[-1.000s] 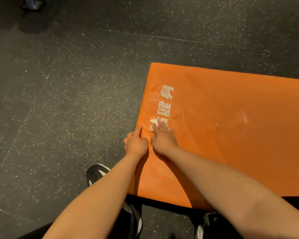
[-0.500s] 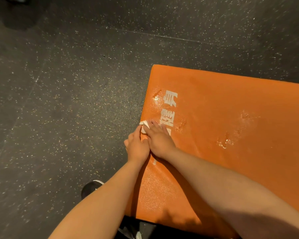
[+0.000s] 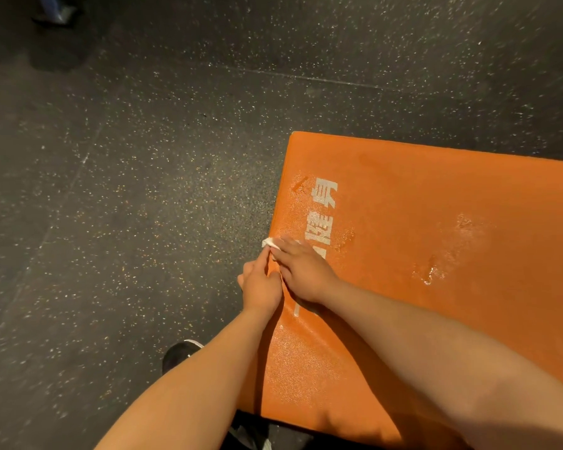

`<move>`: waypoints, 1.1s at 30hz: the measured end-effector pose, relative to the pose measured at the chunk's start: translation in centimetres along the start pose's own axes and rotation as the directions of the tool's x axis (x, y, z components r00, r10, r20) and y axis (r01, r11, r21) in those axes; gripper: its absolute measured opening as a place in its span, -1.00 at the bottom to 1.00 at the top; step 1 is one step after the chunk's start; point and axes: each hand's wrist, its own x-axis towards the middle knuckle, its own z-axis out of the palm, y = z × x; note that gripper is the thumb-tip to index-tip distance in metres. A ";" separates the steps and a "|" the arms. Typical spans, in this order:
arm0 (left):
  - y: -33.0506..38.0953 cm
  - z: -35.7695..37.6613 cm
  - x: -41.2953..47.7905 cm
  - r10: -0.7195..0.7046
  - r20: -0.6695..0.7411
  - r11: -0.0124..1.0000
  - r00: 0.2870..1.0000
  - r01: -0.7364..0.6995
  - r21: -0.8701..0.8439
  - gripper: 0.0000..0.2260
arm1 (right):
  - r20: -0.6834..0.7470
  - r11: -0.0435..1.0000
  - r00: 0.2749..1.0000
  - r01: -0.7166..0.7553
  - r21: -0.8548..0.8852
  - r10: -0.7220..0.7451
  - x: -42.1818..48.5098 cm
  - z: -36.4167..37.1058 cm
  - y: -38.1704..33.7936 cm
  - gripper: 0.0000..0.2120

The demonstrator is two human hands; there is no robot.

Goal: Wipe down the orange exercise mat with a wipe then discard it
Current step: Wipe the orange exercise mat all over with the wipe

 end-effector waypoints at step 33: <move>-0.8 2.2 -2.9 0.171 0.106 0.836 0.980 -0.201 0.511 -0.46 | -0.176 0.903 0.886 -0.427 0.047 0.428 -5.0 -0.1 3.5 -0.47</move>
